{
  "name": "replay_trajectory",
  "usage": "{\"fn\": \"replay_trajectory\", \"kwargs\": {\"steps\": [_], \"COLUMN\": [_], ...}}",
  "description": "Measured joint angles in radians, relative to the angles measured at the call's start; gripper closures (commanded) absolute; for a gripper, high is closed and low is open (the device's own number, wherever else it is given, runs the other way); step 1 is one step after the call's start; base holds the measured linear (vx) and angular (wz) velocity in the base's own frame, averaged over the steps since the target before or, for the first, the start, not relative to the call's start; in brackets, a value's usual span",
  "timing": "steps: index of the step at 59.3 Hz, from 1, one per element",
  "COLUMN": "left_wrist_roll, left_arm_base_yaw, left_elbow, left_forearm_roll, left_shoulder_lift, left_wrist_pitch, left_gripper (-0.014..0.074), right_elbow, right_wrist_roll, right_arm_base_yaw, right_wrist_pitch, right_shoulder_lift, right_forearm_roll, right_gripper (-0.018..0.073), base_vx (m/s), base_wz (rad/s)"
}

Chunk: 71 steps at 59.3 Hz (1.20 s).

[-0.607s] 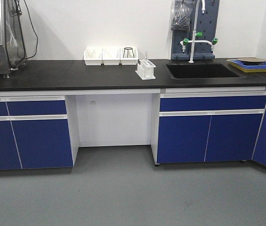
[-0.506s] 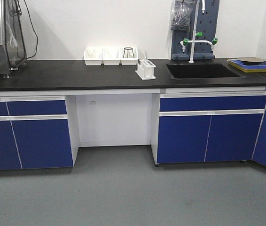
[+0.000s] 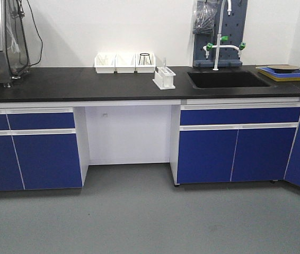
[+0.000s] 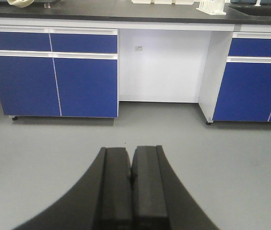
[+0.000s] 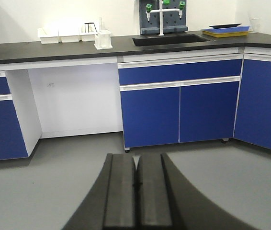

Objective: Flip and reinsert test tube from rack
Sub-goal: 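Drive the base toward the white test-tube rack on the bench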

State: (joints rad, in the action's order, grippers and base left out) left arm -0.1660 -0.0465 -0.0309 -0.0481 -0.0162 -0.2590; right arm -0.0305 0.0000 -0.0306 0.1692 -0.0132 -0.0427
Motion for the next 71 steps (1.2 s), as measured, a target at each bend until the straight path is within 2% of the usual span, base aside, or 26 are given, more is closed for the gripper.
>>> {"fn": "replay_trajectory", "kwargs": {"steps": [32,71], "left_wrist_roll": [0.000,0.000], "left_arm_base_yaw": [0.000,0.000], "left_elbow": [0.000,0.000], "left_forearm_roll": [0.000,0.000], "left_shoulder_lift": [0.000,0.000], "left_wrist_pitch": [0.000,0.000], "left_gripper": [0.0603,0.0603], "right_elbow": [0.000,0.000], "right_wrist_roll": [0.000,0.000], "right_arm_base_yaw": [0.000,0.000], "right_wrist_pitch": [0.000,0.003], "right_shoulder_lift": [0.000,0.000], "right_forearm_roll": [0.000,0.000], "right_gripper": [0.0571,0.0571], "base_vx": [0.12,0.38], "base_wz": [0.02,0.02]}}
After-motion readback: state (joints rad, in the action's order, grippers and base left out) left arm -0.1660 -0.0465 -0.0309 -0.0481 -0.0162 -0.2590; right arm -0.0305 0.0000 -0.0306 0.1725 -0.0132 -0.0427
